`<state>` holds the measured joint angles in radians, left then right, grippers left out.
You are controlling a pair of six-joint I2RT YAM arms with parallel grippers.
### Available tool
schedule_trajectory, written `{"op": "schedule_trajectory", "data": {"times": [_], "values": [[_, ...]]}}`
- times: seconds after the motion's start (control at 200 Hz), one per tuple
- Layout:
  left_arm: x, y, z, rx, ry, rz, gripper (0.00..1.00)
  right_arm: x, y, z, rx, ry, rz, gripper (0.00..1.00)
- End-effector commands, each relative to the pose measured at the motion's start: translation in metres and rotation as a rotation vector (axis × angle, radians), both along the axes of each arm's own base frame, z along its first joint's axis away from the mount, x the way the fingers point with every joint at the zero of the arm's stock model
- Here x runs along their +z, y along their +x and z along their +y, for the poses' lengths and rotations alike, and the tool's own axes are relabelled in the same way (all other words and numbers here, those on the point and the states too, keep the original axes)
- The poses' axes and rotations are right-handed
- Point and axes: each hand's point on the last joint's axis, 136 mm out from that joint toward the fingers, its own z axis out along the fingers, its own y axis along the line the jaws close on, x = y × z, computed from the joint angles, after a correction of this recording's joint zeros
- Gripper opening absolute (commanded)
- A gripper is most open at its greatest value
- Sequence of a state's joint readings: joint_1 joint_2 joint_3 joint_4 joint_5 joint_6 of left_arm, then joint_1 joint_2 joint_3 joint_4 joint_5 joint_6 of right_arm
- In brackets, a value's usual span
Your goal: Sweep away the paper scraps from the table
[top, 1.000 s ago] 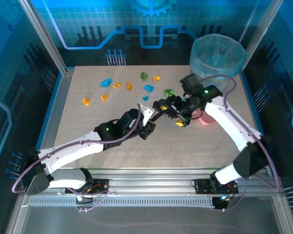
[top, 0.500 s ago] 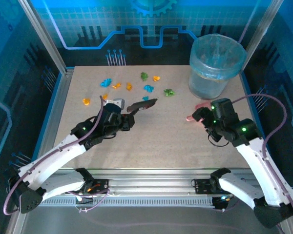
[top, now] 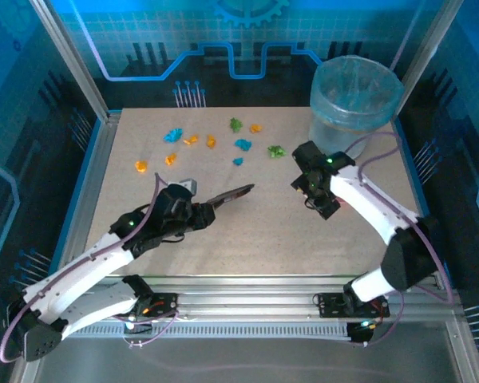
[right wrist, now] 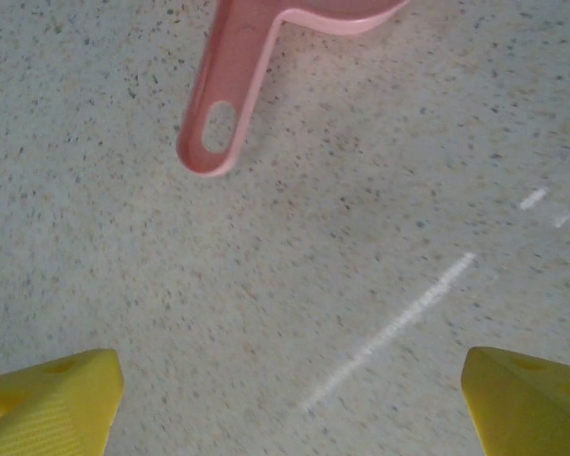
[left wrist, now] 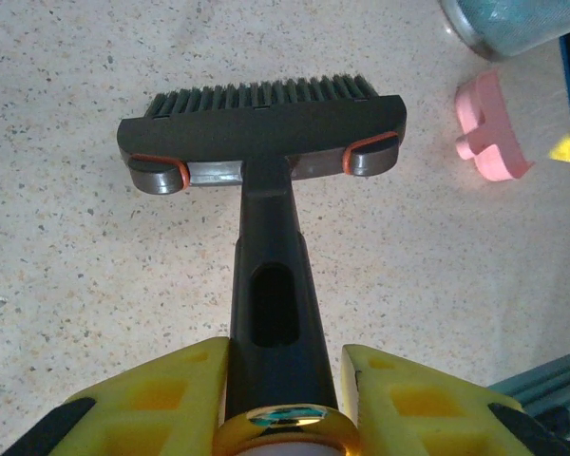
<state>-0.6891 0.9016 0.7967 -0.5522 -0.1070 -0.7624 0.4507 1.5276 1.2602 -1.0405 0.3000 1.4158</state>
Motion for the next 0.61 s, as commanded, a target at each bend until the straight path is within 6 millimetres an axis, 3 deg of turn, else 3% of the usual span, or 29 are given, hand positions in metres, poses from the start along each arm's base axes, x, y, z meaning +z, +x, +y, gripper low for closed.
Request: {"op": "schedule_trajectory", "data": {"times": [0.0,0.245,0.435,0.6], "values": [[0.008,-0.006,0.004,0.014,-0.038,-0.007,0.00,-0.014,0.018,-0.003,-0.075,-0.040,0.006,0.93],[0.016,-0.011,0.020,0.026,0.010,-0.045,0.00,-0.053,0.046,0.000,-0.091,-0.046,0.042,0.87],[0.020,-0.011,0.020,0.035,-0.016,-0.072,0.00,-0.058,0.064,-0.024,-0.117,-0.095,0.034,0.84],[0.023,-0.010,0.021,0.022,-0.004,-0.091,0.00,-0.071,0.076,-0.022,-0.098,-0.064,0.032,0.81]]}}
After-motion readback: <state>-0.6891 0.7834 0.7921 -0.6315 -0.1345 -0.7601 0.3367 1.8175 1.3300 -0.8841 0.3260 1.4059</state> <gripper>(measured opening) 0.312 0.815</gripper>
